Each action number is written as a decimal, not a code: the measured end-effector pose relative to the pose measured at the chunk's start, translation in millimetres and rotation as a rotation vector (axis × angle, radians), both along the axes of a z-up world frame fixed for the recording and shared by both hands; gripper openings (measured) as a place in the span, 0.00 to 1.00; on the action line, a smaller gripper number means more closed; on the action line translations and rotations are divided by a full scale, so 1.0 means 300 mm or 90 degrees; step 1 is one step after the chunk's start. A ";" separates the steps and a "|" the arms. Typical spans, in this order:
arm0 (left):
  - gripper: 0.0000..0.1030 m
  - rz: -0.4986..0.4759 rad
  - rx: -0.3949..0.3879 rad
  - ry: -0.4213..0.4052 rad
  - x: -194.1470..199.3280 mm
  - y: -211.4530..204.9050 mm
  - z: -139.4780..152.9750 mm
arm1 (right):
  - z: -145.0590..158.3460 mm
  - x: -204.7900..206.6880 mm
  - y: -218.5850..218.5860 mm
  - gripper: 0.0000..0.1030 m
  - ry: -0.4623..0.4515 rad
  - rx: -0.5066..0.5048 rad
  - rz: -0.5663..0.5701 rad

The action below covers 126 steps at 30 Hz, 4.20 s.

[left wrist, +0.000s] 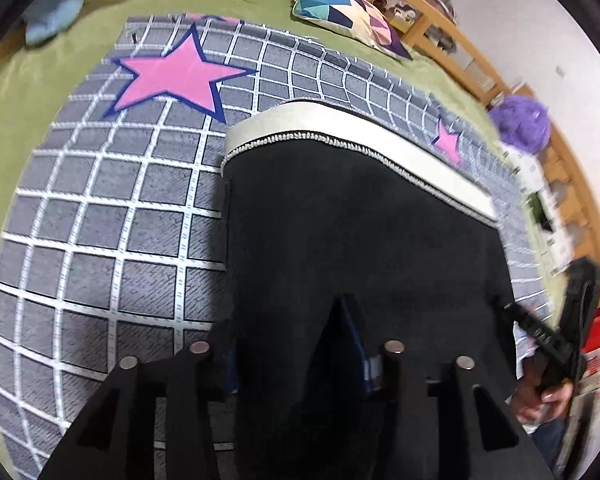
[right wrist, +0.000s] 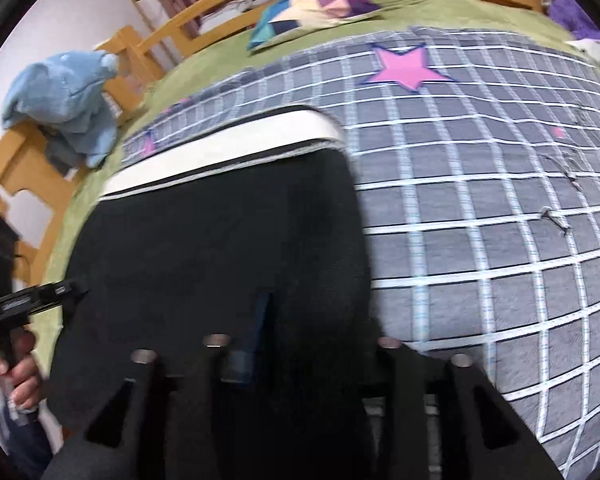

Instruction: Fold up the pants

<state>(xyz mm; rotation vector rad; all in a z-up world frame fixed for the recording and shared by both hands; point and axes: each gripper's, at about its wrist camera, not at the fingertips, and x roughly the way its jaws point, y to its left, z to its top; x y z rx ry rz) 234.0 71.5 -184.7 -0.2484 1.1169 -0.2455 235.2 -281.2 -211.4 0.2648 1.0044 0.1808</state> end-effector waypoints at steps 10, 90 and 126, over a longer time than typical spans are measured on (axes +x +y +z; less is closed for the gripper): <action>0.50 -0.048 0.034 -0.073 -0.277 0.001 0.160 | 0.158 -0.186 0.015 0.53 -0.054 -0.015 -0.005; 0.44 0.031 0.127 -0.054 -0.082 -0.113 0.039 | 0.092 -0.041 0.151 0.53 -0.088 -0.092 0.045; 0.84 0.050 0.167 -0.266 -0.960 -0.191 0.491 | 0.560 -0.957 0.242 0.95 -0.221 -0.173 -0.044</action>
